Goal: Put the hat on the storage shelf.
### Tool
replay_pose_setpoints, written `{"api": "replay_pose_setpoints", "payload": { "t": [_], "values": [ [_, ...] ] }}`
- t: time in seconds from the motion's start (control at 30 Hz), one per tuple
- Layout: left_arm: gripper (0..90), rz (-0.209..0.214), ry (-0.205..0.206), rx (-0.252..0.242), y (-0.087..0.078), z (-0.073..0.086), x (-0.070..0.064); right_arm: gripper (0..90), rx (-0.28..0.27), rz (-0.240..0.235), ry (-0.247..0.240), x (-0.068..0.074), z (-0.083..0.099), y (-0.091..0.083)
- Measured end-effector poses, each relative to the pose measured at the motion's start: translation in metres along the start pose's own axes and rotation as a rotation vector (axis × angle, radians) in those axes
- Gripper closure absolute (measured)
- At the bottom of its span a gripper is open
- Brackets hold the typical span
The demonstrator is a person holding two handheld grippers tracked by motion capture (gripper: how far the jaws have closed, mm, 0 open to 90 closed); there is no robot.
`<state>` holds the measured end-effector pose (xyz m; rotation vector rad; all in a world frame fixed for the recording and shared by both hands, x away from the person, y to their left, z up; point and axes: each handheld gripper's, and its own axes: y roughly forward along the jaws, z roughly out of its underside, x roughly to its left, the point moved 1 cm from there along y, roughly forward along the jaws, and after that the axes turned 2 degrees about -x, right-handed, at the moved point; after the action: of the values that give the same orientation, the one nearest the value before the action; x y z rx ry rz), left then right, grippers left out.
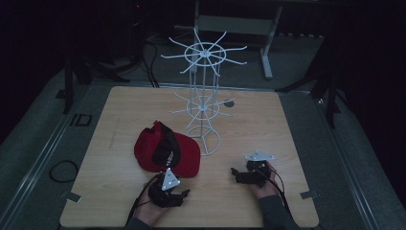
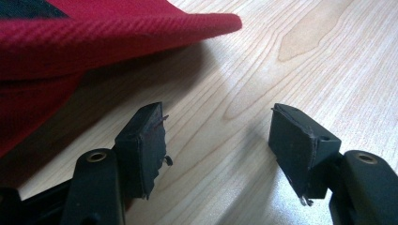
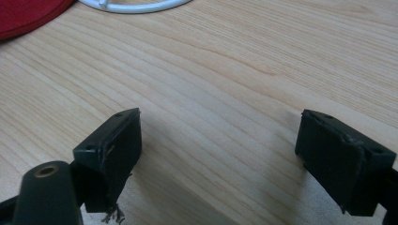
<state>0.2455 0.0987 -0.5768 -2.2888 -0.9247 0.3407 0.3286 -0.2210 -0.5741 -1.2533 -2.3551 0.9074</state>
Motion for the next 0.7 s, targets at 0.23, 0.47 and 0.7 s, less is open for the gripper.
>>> {"api": "replay_pose_setpoints", "payload": {
  "t": [0.23, 0.47, 0.7],
  "values": [
    [50.4, 0.005, -0.005, -0.015, -0.002, 0.001, -0.006, 14.7, 0.000, 0.000, 0.000, 0.000, 0.000, 0.000],
    [80.6, 0.052, 0.028, 0.004, 0.000, -0.005, -0.022, 14.7, 0.000, 0.000, 0.000, 0.000, 0.000, 0.000],
    [89.5, 0.059, 0.028, -0.013, 0.009, -0.023, -0.029, 14.7, 0.000, 0.000, 0.000, 0.000, 0.000, 0.000]
  ]
}}
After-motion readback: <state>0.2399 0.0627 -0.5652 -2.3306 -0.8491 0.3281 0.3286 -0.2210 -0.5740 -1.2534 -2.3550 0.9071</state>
